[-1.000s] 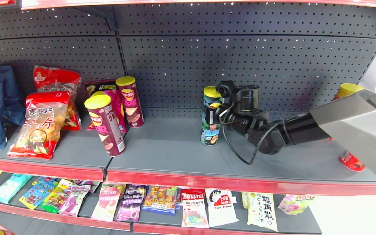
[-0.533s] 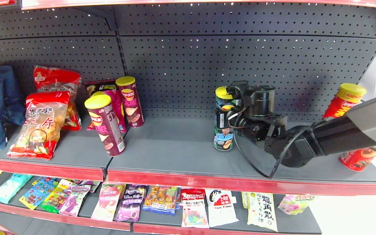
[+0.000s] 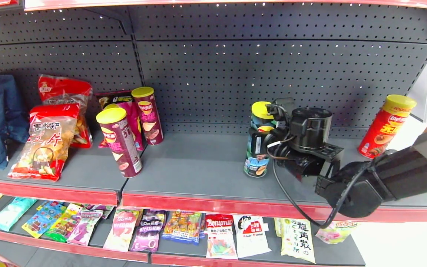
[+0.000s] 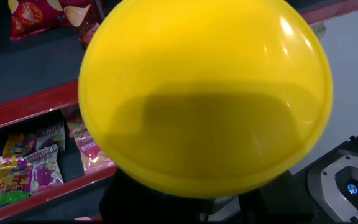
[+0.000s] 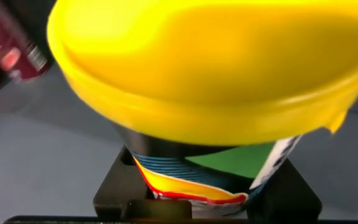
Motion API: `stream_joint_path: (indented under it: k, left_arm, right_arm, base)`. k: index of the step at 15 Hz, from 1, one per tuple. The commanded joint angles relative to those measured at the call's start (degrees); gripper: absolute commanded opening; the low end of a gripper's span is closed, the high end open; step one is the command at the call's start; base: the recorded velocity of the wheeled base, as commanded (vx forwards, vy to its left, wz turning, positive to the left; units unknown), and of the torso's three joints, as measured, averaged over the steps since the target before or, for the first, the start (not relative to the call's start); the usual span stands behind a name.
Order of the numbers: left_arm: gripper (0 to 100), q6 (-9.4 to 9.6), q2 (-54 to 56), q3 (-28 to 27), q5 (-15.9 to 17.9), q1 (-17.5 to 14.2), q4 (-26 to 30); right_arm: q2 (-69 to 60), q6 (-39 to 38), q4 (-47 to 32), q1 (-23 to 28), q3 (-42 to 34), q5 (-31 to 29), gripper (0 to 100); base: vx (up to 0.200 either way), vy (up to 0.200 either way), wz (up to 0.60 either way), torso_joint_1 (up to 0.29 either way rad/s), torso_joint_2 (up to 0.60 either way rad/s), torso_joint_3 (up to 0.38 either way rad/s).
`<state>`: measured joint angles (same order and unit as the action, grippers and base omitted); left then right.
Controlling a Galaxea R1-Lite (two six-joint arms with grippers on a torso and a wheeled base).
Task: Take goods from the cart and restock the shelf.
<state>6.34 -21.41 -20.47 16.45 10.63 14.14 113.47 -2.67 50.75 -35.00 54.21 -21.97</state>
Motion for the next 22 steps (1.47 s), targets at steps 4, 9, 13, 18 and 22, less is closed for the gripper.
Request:
stream_joint_path:
  k: [4,9,13,18,22]
  left_arm:
    - [0,-0.01,-0.04,-0.10,-0.01,0.00,0.01]
    - [0,-0.01,-0.13,-0.10,-0.01,0.00,-0.08]
    - [0,-0.01,-0.04,-0.10,-0.01,0.00,0.01]
    - [0,-0.01,-0.13,-0.10,-0.10,0.00,-0.08]
    - [0,-0.01,-0.04,-0.01,-0.10,0.00,-0.08]
  right_arm:
    - [-1.23,-1.81,0.05,-3.32,-2.27,-2.29,0]
    - [-1.50,-1.81,1.19,-4.82,-5.08,-4.93,0]
    - [-1.23,-2.34,1.28,-6.84,-5.34,-6.77,0]
    - [-0.53,-3.48,1.28,-7.72,-5.61,-8.97,0]
    - [-0.27,-3.57,1.28,-8.51,-5.43,-10.90,0]
  base:
    - [0.000,0.000,0.00,0.000,0.00,0.000]
    - [0.000,0.000,0.00,0.000,0.00,0.000]
    - [0.000,0.000,0.00,0.000,0.00,0.000]
    - [0.000,0.000,0.00,0.000,0.00,0.000]
    - [0.000,0.000,0.00,0.000,0.00,0.000]
